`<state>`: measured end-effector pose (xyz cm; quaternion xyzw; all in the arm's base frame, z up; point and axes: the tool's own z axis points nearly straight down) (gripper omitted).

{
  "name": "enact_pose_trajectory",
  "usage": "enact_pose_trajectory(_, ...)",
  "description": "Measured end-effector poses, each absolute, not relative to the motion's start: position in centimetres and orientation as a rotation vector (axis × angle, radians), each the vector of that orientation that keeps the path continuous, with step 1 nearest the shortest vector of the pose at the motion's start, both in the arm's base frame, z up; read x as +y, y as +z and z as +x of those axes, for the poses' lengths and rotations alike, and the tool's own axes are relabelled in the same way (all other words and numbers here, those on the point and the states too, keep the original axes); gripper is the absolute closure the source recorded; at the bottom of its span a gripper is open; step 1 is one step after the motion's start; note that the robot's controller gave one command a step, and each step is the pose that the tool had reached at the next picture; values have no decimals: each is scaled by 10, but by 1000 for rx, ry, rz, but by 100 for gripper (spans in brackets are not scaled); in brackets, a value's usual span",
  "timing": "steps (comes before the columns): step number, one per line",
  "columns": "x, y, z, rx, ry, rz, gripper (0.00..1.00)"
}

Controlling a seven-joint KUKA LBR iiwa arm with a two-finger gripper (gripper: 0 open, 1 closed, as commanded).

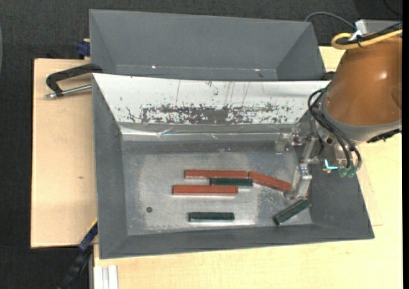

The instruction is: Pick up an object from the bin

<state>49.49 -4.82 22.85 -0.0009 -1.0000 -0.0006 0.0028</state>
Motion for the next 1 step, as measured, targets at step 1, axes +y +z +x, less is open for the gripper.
enact_pose_trajectory(1, -48, 231, 496, -3142, 0, 0, 0)
